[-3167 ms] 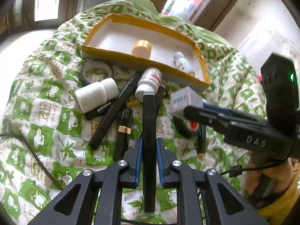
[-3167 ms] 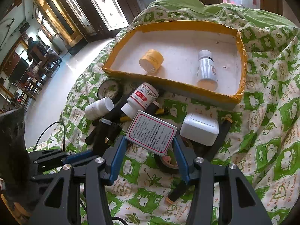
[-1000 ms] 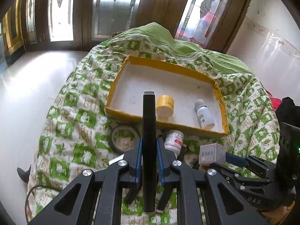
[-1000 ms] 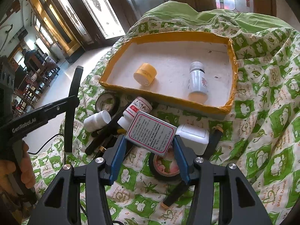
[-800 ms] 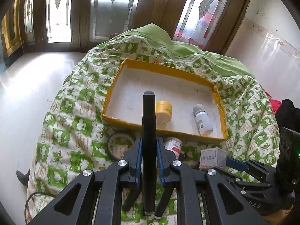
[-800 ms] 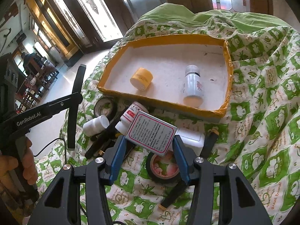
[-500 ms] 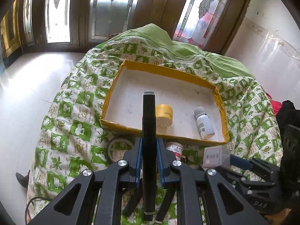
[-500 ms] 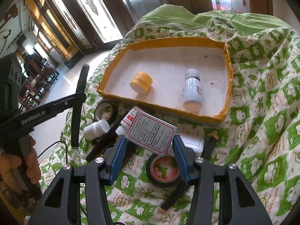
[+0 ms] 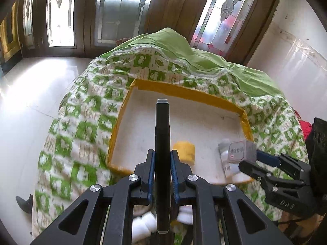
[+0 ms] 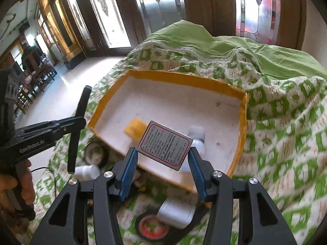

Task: Organize rigid objects
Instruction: 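Carry the black marker with the left tool while the right tool carries the box into the tray, then open the right tool to release the box while the left tool releases the marker in the tray, then withdraw both tools from the tray back toward the remaining items, then grasp a black marker with the left tool while the right tool grasps the white plug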

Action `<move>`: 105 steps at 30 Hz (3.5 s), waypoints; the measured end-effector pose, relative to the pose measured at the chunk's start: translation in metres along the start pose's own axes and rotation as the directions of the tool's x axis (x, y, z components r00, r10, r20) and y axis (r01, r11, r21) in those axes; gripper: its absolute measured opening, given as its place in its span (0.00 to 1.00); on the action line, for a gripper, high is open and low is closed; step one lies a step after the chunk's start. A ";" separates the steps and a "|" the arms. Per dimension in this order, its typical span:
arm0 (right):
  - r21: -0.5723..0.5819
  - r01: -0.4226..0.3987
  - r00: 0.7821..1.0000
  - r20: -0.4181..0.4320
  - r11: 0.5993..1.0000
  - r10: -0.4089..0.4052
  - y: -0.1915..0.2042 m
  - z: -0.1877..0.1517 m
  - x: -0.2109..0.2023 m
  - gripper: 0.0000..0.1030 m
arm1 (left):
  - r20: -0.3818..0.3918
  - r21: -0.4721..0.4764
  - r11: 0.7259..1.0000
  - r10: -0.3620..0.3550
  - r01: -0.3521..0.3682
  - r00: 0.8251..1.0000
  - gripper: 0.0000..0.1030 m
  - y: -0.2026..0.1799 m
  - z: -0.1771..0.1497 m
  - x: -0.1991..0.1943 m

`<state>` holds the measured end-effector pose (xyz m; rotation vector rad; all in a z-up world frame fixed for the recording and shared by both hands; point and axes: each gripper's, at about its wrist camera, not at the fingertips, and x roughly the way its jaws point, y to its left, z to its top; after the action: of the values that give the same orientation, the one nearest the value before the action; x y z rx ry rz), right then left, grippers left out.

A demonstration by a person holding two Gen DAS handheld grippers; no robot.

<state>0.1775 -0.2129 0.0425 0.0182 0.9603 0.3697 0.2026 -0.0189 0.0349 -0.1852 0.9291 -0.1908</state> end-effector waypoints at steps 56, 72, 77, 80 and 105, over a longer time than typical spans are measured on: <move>0.192 -0.140 0.990 0.001 0.971 0.142 0.002 -0.053 -0.011 0.89 | 0.052 -0.058 0.998 -0.027 0.030 0.998 0.67 0.015 -0.071 -0.035; 0.125 -0.017 0.998 -0.052 0.992 0.024 0.021 -0.121 -0.030 0.89 | 0.030 -0.170 0.985 0.012 -0.007 0.999 0.67 0.025 -0.132 -0.045; 0.130 -0.022 0.996 -0.078 0.991 0.032 0.017 -0.121 -0.022 0.89 | 0.025 -0.181 0.984 0.006 -0.001 1.000 0.67 0.026 -0.133 -0.044; 0.134 -0.016 0.997 -0.072 0.991 0.026 0.016 -0.120 -0.022 0.89 | -0.005 -0.129 0.992 -0.003 0.002 1.000 0.67 0.017 -0.133 -0.038; 0.277 -0.035 0.994 -0.089 0.960 0.062 -0.039 -0.088 -0.012 0.59 | -0.318 0.091 0.989 -0.085 0.119 0.944 0.13 -0.057 -0.150 0.007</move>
<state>0.1124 -0.2662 -0.0056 0.2797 1.1035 0.2816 0.0804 -0.0873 -0.0446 -0.1026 1.2233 -0.3747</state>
